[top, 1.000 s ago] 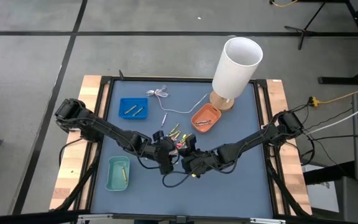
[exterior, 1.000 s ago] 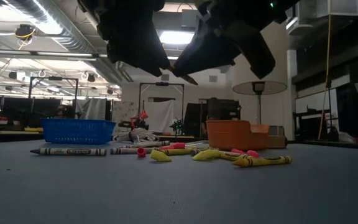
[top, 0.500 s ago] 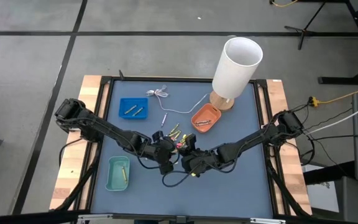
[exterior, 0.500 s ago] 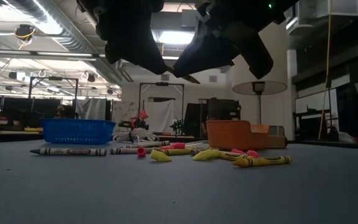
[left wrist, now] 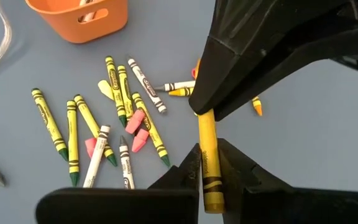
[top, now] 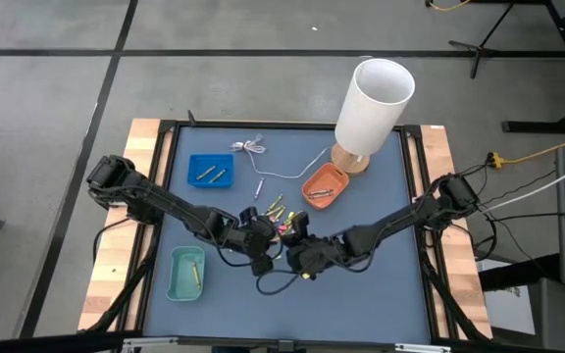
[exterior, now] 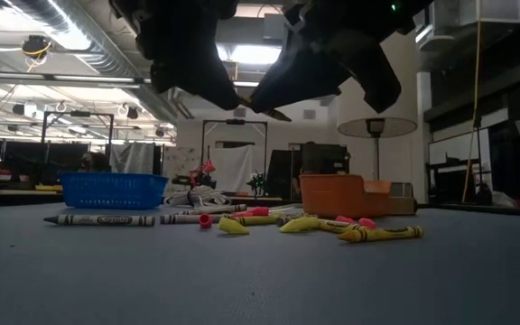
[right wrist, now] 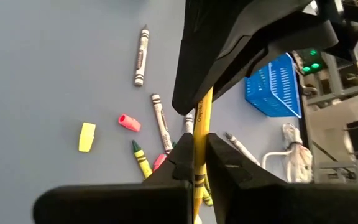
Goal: Sort crayons
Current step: Put the yellow crayon into the green bin
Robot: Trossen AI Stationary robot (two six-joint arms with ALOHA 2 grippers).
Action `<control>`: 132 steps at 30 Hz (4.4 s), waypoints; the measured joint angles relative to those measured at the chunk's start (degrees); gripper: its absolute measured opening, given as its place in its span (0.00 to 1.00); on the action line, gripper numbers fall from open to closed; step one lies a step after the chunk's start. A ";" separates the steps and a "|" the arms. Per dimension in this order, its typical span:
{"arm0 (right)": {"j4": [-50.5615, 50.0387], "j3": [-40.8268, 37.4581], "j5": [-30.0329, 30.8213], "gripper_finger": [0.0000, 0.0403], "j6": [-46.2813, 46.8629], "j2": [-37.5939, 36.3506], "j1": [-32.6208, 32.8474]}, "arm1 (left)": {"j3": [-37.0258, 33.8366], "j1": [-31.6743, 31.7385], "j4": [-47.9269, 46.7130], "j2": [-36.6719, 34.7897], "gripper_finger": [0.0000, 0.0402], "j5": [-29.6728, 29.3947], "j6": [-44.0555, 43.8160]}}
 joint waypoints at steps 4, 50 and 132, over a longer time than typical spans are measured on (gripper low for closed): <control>0.10 0.02 -2.06 0.05 0.00 0.00 -0.04 | 0.00 -0.09 -0.73 0.00 0.04 0.72 0.05; -8.89 0.00 -4.35 0.48 5.91 0.00 0.03 | 0.07 -12.48 -51.74 -17.42 0.04 38.86 -19.89; -22.53 6.75 -7.32 0.04 8.69 0.20 -0.01 | 0.07 -13.62 -5.08 -6.88 0.21 -11.33 3.46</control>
